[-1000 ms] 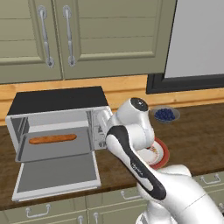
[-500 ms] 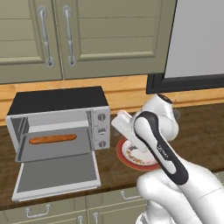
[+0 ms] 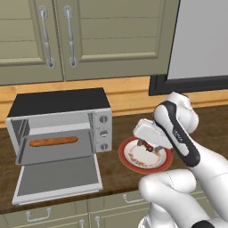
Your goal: Pick up the kebab skewer and baguette bread, and place them inside the toaster oven. Close the toaster oven door and start by setting the timer.
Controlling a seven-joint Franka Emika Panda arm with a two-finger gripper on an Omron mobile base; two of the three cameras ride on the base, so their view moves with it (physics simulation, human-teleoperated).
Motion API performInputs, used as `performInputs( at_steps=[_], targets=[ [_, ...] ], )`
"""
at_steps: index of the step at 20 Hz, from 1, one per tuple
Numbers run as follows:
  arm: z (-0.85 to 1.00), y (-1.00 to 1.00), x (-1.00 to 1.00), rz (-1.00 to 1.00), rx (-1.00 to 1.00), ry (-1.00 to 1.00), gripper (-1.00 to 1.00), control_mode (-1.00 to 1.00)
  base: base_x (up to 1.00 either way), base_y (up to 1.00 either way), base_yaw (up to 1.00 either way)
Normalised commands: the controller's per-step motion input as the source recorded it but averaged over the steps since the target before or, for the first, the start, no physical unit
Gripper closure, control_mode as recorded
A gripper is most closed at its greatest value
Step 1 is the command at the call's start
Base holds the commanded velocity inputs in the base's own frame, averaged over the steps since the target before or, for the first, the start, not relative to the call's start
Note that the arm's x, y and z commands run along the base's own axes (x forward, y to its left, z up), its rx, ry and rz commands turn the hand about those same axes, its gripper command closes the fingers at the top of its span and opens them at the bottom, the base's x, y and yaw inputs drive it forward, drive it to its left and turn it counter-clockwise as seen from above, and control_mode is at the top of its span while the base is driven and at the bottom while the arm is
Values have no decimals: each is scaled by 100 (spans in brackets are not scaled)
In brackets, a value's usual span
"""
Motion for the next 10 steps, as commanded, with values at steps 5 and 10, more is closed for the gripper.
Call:
performInputs(
  at_steps=[5, 10],
  targets=[
    [-18, -41, 0, 54, -26, -13, -100, -100, 0, 0, 0],
    [-32, -14, 0, 60, -25, -16, -100, -100, 0, 0, 0]
  ],
)
